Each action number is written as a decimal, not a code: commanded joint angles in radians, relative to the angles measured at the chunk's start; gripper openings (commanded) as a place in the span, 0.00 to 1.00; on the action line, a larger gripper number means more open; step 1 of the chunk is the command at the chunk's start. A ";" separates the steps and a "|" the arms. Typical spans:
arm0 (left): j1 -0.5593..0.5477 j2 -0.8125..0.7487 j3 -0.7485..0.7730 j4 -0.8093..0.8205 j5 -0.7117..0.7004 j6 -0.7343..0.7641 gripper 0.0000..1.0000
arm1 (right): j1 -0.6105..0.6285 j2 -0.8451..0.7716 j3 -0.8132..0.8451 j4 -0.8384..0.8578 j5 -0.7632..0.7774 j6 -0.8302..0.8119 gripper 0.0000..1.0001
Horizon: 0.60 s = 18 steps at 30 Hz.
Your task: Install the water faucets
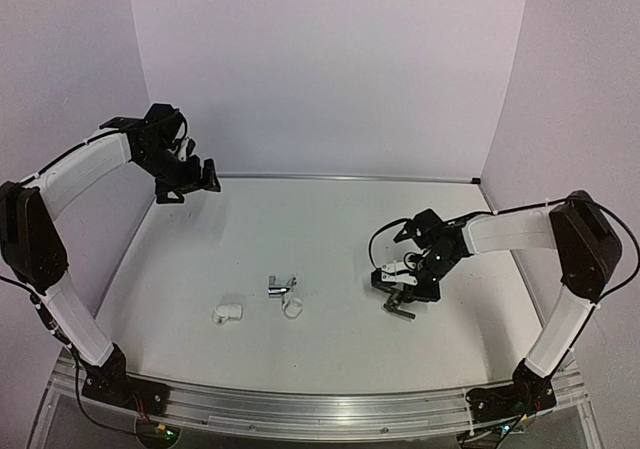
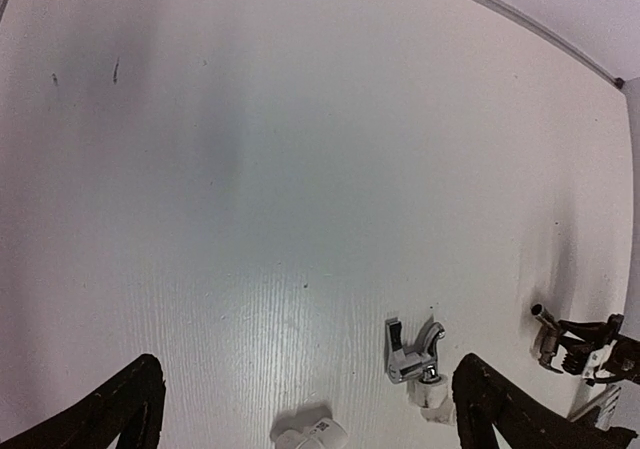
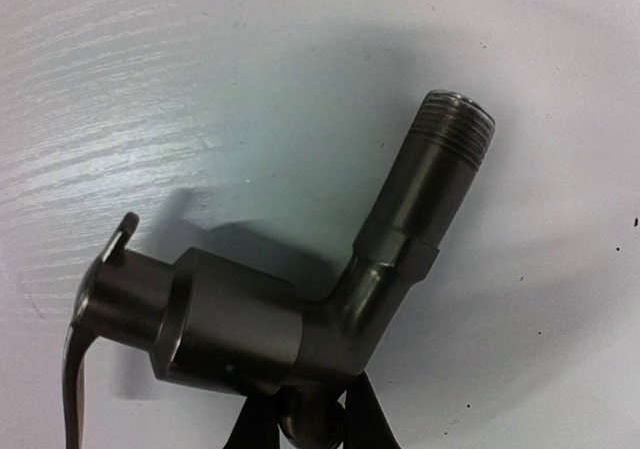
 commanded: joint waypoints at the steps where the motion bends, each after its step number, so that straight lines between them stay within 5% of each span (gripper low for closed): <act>1: -0.003 -0.027 0.036 0.098 0.113 0.042 1.00 | 0.004 -0.035 0.124 -0.119 -0.119 -0.017 0.00; 8: -0.007 -0.040 0.008 0.235 0.547 0.137 1.00 | 0.013 -0.047 0.462 -0.305 -0.382 -0.013 0.00; 12: -0.017 -0.019 0.027 0.258 0.702 0.123 1.00 | 0.059 -0.030 0.606 -0.323 -0.362 -0.043 0.00; 18: -0.108 0.098 0.195 0.081 0.829 0.146 0.91 | 0.114 0.006 0.739 -0.343 -0.280 -0.143 0.00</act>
